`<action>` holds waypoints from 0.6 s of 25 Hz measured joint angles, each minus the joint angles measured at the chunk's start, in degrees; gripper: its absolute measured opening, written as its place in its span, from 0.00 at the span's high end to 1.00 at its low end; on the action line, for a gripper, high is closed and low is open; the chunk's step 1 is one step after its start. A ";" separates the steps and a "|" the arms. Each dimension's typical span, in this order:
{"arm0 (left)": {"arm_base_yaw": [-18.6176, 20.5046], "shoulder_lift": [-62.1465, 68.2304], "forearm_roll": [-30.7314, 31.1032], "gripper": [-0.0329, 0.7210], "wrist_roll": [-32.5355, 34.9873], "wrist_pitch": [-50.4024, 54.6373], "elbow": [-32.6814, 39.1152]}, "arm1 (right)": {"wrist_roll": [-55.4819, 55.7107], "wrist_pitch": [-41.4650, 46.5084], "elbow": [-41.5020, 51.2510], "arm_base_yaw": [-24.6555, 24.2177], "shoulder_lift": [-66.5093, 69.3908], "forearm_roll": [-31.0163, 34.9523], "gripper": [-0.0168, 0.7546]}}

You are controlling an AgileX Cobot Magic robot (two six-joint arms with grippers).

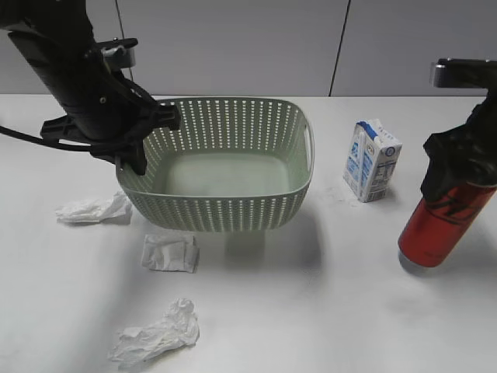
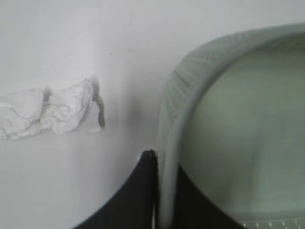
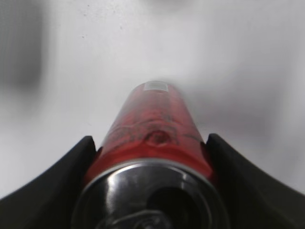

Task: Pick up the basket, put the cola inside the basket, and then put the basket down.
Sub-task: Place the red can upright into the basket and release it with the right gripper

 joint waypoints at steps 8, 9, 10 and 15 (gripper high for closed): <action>0.00 0.10 0.00 0.95 2.87 0.25 0.00 | -3.28 9.05 -19.84 1.58 -6.59 0.11 0.33; 0.00 0.25 0.00 0.95 3.13 0.31 0.00 | -3.58 9.78 -23.07 2.57 -6.59 0.11 0.33; 0.00 0.50 0.00 0.95 3.35 0.44 0.00 | -3.76 10.61 -26.05 3.83 -6.38 0.11 0.33; -0.05 0.80 0.93 0.95 4.67 0.86 0.23 | -3.99 12.40 -35.15 14.02 -1.93 0.11 0.33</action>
